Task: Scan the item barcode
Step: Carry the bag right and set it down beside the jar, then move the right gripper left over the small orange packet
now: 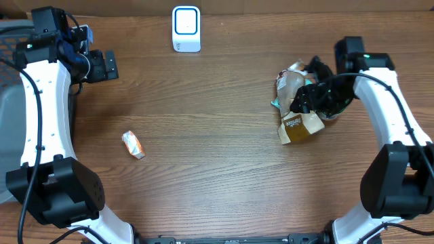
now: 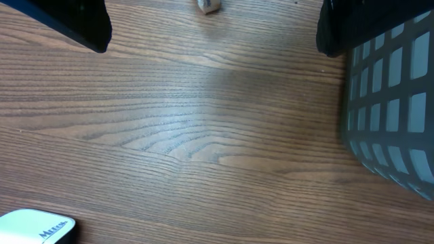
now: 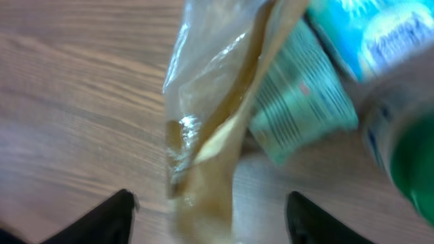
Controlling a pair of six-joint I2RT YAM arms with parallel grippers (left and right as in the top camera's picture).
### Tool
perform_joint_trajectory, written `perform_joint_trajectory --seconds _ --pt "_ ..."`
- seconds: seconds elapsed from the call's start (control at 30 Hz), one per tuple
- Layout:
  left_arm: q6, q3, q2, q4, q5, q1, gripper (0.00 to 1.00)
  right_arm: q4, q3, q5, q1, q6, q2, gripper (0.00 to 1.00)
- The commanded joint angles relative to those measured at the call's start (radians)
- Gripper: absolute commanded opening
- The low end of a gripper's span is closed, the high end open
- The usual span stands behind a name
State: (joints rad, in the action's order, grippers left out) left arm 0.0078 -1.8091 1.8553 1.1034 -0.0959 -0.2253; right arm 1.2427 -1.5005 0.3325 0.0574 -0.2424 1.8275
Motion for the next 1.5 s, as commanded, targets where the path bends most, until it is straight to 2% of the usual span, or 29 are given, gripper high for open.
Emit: perform_joint_trajectory --seconds 0.0,0.1,0.13,0.2,0.37,0.47,0.57,0.73,0.93,1.0,1.17,1.47 --pt "0.019 -0.005 0.015 -0.001 0.002 -0.005 1.00 0.044 -0.074 -0.002 0.047 0.070 0.004 0.77" --pt "0.019 -0.005 0.015 -0.001 0.002 -0.005 1.00 0.122 -0.186 -0.002 0.056 0.090 0.004 0.86" --pt "0.019 -0.005 0.015 -0.001 0.002 -0.005 0.99 0.143 -0.220 -0.002 0.056 0.090 0.004 0.96" --pt "0.019 -0.005 0.015 -0.001 0.002 -0.005 1.00 0.196 -0.304 0.006 0.048 0.125 0.004 1.00" --pt "0.019 -0.005 0.015 -0.001 0.002 -0.005 0.99 0.275 -0.457 0.130 0.020 0.191 0.003 1.00" --pt "0.019 -0.005 0.015 -0.001 0.002 -0.005 1.00 0.255 -0.463 0.260 -0.015 0.191 0.004 1.00" --pt "0.019 -0.005 0.015 -0.001 0.002 -0.005 1.00 0.192 -0.440 0.306 -0.079 0.196 0.005 1.00" --pt "0.019 -0.005 0.015 -0.001 0.002 -0.005 1.00 0.030 -0.396 0.298 -0.244 0.298 0.032 1.00" --pt "0.019 -0.005 0.015 -0.001 0.002 -0.005 0.99 -0.219 -0.319 0.177 -0.460 0.459 0.089 1.00" --pt "0.019 -0.005 0.015 -0.001 0.002 -0.005 1.00 -0.284 -0.312 0.148 -0.523 0.511 0.122 0.95" --pt "0.019 -0.005 0.015 -0.001 0.002 -0.005 0.99 -0.386 -0.305 0.065 -0.648 0.531 0.203 0.85" --pt "0.019 -0.005 0.015 -0.001 0.002 -0.005 0.99 -0.457 -0.305 0.000 -0.773 0.531 0.282 0.80"
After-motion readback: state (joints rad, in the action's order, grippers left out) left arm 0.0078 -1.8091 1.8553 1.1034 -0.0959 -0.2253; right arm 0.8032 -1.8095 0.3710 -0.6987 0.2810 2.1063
